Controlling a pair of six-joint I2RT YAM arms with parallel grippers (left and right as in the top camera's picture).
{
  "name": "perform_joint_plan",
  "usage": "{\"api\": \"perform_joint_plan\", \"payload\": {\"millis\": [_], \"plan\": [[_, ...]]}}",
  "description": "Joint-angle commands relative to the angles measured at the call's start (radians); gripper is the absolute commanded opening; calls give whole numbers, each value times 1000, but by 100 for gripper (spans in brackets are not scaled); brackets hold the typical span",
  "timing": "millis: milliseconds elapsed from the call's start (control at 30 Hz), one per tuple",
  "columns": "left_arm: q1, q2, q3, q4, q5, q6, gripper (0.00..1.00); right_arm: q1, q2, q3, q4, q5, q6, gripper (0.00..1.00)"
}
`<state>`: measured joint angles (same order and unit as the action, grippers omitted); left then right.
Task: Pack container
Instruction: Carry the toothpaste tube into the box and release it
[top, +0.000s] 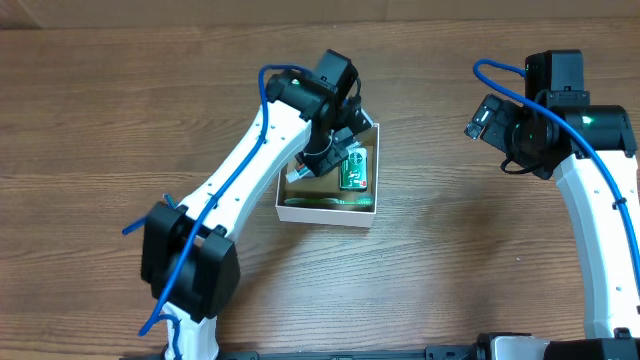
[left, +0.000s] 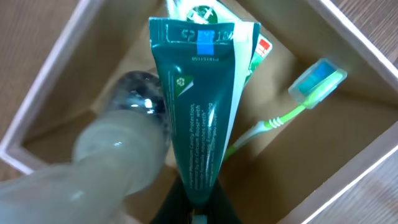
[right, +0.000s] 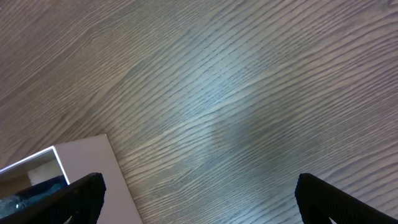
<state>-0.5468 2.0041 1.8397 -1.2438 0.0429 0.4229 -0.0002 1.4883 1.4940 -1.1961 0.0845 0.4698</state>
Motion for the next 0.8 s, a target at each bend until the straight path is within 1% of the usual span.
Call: {"api": "perform_joint_plan", "payload": {"millis": [0, 67, 100, 133, 167, 200, 233, 367, 400, 467, 633, 700, 733, 767], "plan": [[-23, 26, -6, -5, 36, 26, 4, -2, -26, 4, 5, 11, -6, 100], [-24, 41, -6, -6, 36, 26, 4, -2, -26, 4, 5, 11, -6, 100], [-24, 47, -6, -9, 36, 26, 6, -2, -26, 4, 5, 11, -6, 100], [-24, 49, -6, -14, 36, 26, 17, -2, -26, 4, 5, 11, -6, 100], [-24, 50, -6, -16, 32, 26, 33, -2, -26, 4, 5, 11, -6, 100], [-24, 50, -6, -17, 32, 25, 43, -2, -26, 4, 5, 11, -6, 100], [-24, 49, -6, -17, 31, 21, 57, -2, -26, 4, 5, 11, -6, 100], [-25, 37, 12, -42, 24, 3, 88, -2, -26, 4, 4, 11, -6, 100], [-25, 32, 23, -50, 22, -6, 90, -2, -26, 4, 4, 11, -6, 100], [-25, -2, 61, -63, -9, -47, 91, -2, -26, 4, 5, 12, -7, 100], [-13, -143, 114, -65, -142, -122, 95, -2, -26, 4, 5, 35, -7, 100], [13, -214, 114, -64, -214, -178, 97, -2, -26, 4, 5, 40, -7, 100], [32, -242, 114, -66, -255, -224, 98, -2, -26, 4, 4, 45, -7, 100], [66, -272, 114, -74, -299, -296, 100, -2, -26, 4, 5, 46, -7, 100]]}}
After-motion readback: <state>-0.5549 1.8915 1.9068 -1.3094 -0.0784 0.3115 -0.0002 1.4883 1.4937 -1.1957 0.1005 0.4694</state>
